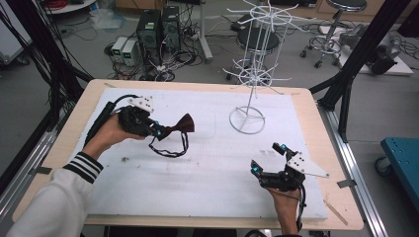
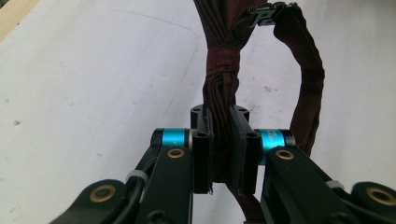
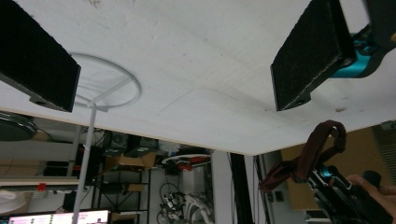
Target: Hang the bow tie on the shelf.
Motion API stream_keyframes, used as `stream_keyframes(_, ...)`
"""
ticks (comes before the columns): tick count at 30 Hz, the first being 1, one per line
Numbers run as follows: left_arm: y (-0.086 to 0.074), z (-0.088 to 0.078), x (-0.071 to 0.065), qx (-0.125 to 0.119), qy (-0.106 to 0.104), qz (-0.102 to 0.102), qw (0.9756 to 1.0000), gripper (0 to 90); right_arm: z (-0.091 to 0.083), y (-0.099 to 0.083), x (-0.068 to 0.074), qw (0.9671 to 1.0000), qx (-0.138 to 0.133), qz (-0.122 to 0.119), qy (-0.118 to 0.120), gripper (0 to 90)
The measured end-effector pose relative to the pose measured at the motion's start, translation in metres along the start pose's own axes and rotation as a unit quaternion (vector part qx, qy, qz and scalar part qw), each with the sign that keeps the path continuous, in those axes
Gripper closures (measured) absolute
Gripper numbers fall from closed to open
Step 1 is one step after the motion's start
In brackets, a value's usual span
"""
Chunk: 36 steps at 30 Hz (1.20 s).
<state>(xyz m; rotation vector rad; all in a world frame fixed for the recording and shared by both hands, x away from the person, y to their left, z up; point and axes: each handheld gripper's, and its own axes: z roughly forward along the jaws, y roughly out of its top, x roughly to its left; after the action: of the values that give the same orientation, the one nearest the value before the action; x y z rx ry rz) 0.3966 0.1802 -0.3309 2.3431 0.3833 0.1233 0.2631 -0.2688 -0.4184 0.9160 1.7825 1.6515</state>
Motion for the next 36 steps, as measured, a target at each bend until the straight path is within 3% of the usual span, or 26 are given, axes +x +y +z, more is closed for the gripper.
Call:
stream_keyframes(7, -0.001, -0.002, -0.011, -0.03, -0.008, 0.006, 0.9995, 80.3, 0.007, 0.018, 0.004, 0.9994, -0.002, 0.001, 0.036, 0.7)
stream_keyframes(11, -0.002, -0.002, -0.018, -0.045, -0.012, 0.01, 0.9989, 80.3, 0.014, 0.029, 0.007, 0.9983, 0.01, -0.002, 0.056, 0.7)
stream_keyframes(19, -0.002, -0.001, -0.034, -0.077, -0.022, 0.016, 0.9966, 80.3, 0.027, 0.048, 0.012, 0.9923, 0.023, -0.006, 0.122, 0.7)
stream_keyframes(22, -0.002, -0.001, -0.04, -0.088, -0.021, 0.023, 0.9957, 80.3, 0.031, 0.052, 0.013, 0.9914, 0.029, -0.008, 0.127, 0.7)
stream_keyframes(36, -0.002, 0.009, -0.063, -0.131, -0.027, 0.035, 0.9904, 80.3, 0.058, 0.078, 0.028, 0.976, 0.072, -0.021, 0.205, 0.7)
